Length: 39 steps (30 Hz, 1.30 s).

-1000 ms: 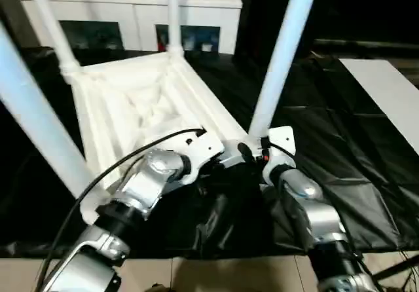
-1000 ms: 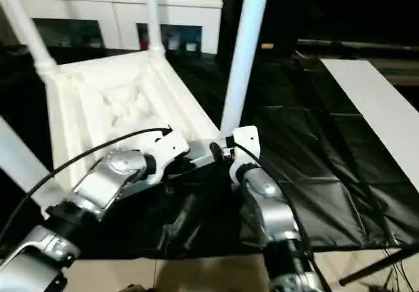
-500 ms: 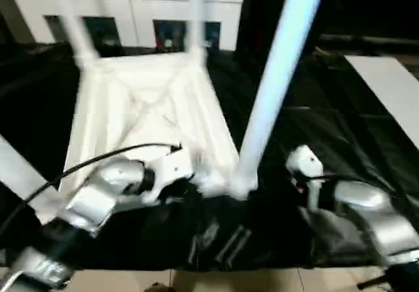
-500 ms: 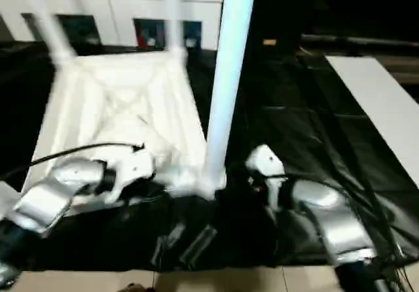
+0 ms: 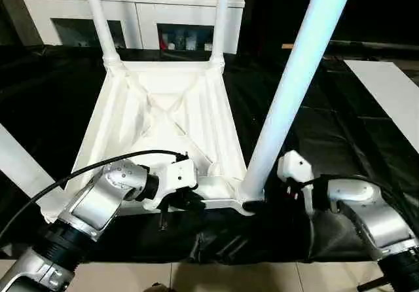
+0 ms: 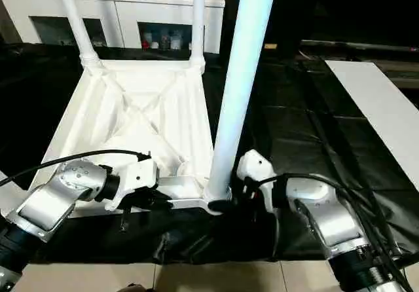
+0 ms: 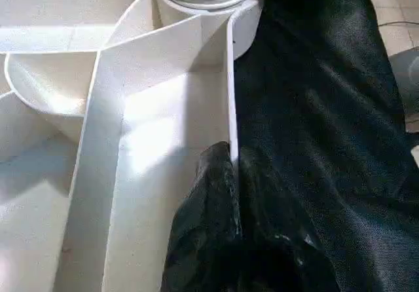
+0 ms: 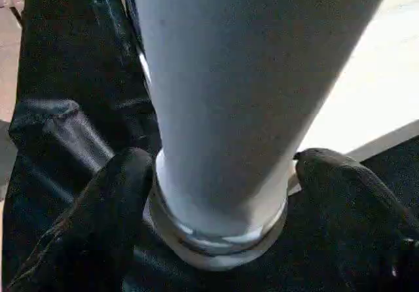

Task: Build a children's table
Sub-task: Rotate leg to tighten

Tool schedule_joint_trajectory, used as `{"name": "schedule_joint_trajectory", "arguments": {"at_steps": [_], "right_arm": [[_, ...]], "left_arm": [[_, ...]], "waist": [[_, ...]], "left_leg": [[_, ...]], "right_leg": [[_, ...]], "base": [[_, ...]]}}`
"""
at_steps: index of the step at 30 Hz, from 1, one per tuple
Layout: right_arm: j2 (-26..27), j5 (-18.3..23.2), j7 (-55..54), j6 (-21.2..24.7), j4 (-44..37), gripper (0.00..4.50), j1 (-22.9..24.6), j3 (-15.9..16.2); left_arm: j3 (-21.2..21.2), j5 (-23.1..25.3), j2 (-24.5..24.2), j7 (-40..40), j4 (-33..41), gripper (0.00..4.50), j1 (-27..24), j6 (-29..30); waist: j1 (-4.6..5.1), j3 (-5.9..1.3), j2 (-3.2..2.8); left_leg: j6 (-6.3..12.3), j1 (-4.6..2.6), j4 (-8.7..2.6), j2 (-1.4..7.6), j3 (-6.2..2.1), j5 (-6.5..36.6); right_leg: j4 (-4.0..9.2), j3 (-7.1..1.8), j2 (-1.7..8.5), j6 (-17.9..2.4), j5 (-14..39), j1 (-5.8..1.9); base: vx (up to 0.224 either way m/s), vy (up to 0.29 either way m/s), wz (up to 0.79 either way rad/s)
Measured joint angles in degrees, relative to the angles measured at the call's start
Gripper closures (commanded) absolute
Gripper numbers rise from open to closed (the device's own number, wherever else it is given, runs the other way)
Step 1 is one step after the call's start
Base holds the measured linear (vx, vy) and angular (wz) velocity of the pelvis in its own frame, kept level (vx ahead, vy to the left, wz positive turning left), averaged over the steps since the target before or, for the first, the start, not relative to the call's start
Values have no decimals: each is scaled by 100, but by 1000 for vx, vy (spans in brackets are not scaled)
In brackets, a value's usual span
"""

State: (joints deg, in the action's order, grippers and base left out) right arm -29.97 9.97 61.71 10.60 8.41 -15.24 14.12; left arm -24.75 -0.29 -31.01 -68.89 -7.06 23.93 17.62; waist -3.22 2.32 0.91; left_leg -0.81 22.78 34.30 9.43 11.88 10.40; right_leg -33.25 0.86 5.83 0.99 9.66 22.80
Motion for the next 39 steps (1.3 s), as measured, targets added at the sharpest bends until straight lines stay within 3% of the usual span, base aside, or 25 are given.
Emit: {"name": "schedule_joint_trajectory", "arguments": {"at_steps": [5,14,24,27,31,33,35,37,38,39], "right_arm": [[169,-23,-1,-22,200,64,-122,18],[203,41,106,-46,290,154,-129,42],[270,-6,-22,-86,354,183,-128,58],[583,-95,-509,60,435,184,-128,-13],[1498,-303,-2239,555,765,184,-226,-469],[1897,-467,-3132,739,966,184,-423,-607],[2244,-593,-3857,901,1209,184,-629,-753],[2713,-737,-4930,1035,1721,184,-1050,-960],[2794,-760,-5161,1052,1799,185,-1116,-1002],[2886,-790,-5384,1021,1942,185,-1216,-1043]], "left_arm": [[0,-2,-13,-18,0,450,1,-1],[1,3,-19,-15,-6,450,8,0],[5,17,-29,47,-19,450,7,61],[78,62,116,311,-117,450,9,165],[252,317,723,1221,-551,450,204,530],[266,432,1083,1688,-789,450,358,686],[326,469,1402,2111,-988,450,450,853],[383,566,1849,2693,-1356,450,657,1054],[383,582,1948,2820,-1428,450,702,1090],[383,624,2012,2939,-1522,450,763,1089]], "waist": [[-2,-1,1],[6,-2,3],[20,-7,11],[74,-18,29],[195,-19,35],[305,-10,21],[375,1,3],[463,32,-45],[466,49,-71],[441,89,-81]], "left_leg": [[0,0,0,0,0,0],[0,-1,1,1,0,0],[0,-12,2,1,0,0],[-1,-44,-2,1,0,0],[-4,-80,7,-1,-21,1],[-4,-72,5,-8,-71,1],[-5,-64,4,-10,-125,2],[-6,-69,-4,-8,-187,3],[-7,-70,-20,3,-193,3],[-6,-73,-82,3,-159,3]], "right_leg": [[-1,1,0,-1,0,0],[-7,1,-1,-3,-2,1],[-18,-1,-1,-2,-1,-2],[-27,-1,-1,23,14,-16],[-20,7,-3,68,44,5],[30,49,-2,87,68,-1],[85,162,36,82,96,-14],[169,303,61,62,113,-97],[190,331,56,43,124,-128],[68,369,62,-72,245,-138]], "base": [[0,0,0],[0,0,0],[0,0,0],[0,0,0],[-39,3,-4],[-78,23,-14],[-87,50,-19],[-63,34,-8],[-102,14,2],[-102,14,2]]}}
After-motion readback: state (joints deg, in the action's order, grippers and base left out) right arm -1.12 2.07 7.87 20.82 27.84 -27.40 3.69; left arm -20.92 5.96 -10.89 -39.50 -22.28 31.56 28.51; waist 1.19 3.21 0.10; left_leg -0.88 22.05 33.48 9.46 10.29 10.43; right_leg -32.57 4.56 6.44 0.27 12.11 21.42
